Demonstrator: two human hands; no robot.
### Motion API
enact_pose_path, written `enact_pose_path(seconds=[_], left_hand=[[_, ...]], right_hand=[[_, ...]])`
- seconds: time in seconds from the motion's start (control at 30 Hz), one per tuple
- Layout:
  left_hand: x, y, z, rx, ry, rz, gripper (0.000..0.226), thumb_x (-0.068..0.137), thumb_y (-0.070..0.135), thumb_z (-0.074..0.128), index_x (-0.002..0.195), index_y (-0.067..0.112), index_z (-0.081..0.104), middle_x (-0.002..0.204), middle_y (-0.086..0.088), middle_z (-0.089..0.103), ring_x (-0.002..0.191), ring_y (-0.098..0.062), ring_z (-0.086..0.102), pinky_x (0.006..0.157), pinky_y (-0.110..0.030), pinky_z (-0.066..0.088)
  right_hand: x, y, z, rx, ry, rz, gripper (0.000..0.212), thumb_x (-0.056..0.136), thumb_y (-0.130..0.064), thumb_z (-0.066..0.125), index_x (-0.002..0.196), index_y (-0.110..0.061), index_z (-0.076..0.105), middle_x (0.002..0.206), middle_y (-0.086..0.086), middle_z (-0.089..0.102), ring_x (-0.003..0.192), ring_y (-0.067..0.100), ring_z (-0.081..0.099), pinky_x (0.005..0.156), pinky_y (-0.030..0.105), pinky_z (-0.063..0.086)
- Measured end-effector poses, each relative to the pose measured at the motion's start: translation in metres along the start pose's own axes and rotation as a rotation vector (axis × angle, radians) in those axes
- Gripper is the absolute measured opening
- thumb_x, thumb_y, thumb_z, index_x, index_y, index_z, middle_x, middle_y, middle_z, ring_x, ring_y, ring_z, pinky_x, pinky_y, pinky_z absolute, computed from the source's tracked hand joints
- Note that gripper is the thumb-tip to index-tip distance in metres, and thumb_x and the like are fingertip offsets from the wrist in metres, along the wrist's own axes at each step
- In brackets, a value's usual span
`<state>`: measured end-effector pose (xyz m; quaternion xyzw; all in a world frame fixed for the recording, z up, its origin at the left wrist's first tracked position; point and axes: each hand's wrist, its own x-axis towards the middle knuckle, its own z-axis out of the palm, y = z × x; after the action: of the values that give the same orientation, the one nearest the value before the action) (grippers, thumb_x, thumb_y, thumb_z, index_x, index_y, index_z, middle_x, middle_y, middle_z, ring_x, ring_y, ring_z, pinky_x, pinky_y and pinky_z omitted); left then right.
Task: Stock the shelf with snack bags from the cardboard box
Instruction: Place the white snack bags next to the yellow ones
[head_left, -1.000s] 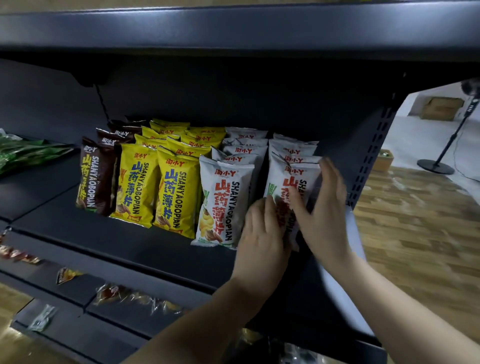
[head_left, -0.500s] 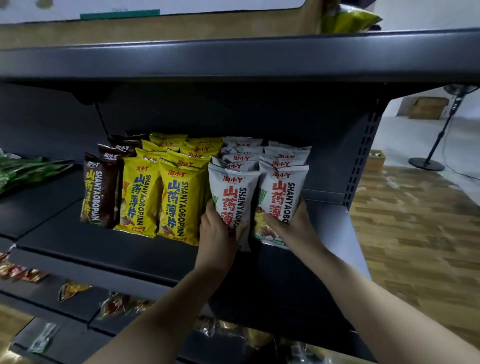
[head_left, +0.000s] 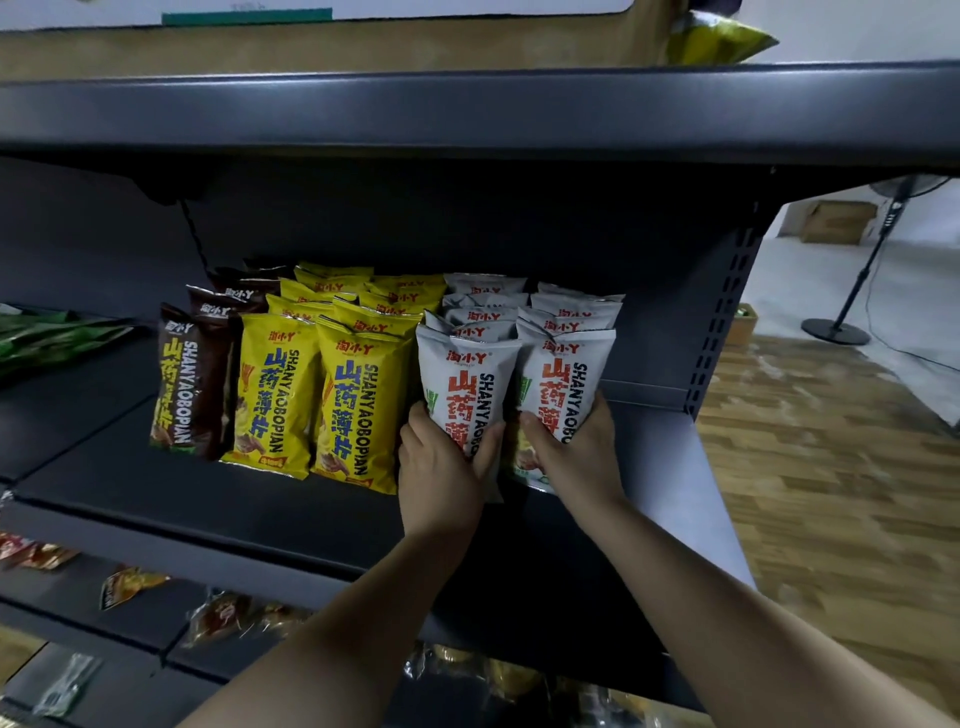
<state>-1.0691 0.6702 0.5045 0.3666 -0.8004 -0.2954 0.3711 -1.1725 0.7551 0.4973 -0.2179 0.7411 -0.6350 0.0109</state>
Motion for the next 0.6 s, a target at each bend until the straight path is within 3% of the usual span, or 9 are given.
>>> enact_pose_path(seconds=[0.1,0.23,0.37,0.43,0.5,0.6], left_hand=[[0.0,0.001,-0.003,0.008,-0.031,-0.002,0.092,0.076,0.056,0.063,0.137,-0.002,0.027,0.129,-0.021,0.043,0.124,-0.038,0.042,0.098,-0.044,0.038],[-0.004,0.001,-0.014,0.025,-0.071,0.044,0.1,0.076,0.055,0.064,0.142,-0.005,0.02,0.135,-0.023,0.039,0.13,-0.037,0.036,0.104,-0.041,0.032],[-0.013,-0.001,-0.028,0.071,-0.049,0.121,0.091,0.084,0.059,0.044,0.141,-0.008,0.023,0.135,-0.026,0.039,0.127,-0.04,0.038,0.105,-0.041,0.032],[-0.025,-0.004,-0.038,0.055,0.032,0.196,0.08,0.086,0.055,0.032,0.135,-0.009,0.035,0.126,-0.028,0.046,0.119,-0.042,0.044,0.101,-0.043,0.035],[-0.043,-0.008,-0.051,0.046,0.117,0.283,0.065,0.091,0.044,0.032,0.126,-0.009,0.044,0.115,-0.027,0.051,0.109,-0.042,0.049,0.096,-0.043,0.036],[-0.08,-0.016,-0.073,-0.005,0.121,0.375,0.042,0.094,0.028,0.036,0.113,-0.006,0.051,0.103,-0.024,0.055,0.097,-0.039,0.053,0.085,-0.042,0.038]], right_hand=[[-0.001,0.0,-0.004,-0.018,0.008,0.001,0.064,0.058,-0.056,0.071,0.113,-0.034,0.048,0.115,-0.001,0.059,0.109,0.016,0.059,0.089,0.041,0.054],[-0.009,-0.004,-0.013,-0.013,0.008,-0.053,0.066,0.061,-0.057,0.067,0.116,-0.022,0.055,0.112,-0.004,0.065,0.101,0.003,0.063,0.079,0.019,0.053],[-0.023,-0.008,-0.024,-0.131,0.012,-0.076,0.063,0.071,-0.062,0.057,0.115,-0.017,0.058,0.111,-0.001,0.066,0.108,0.016,0.061,0.09,0.039,0.053],[-0.038,-0.01,-0.032,-0.163,0.016,-0.068,0.058,0.075,-0.06,0.054,0.101,-0.007,0.06,0.098,0.007,0.066,0.097,0.023,0.061,0.083,0.041,0.051],[-0.063,-0.017,-0.041,-0.2,0.007,-0.06,0.047,0.082,-0.053,0.056,0.096,-0.008,0.058,0.094,0.008,0.062,0.089,0.019,0.058,0.071,0.025,0.046],[-0.109,-0.031,-0.055,-0.211,0.006,-0.08,0.028,0.092,-0.032,0.059,0.107,-0.008,0.059,0.097,0.006,0.061,0.086,0.013,0.057,0.065,0.007,0.038]])
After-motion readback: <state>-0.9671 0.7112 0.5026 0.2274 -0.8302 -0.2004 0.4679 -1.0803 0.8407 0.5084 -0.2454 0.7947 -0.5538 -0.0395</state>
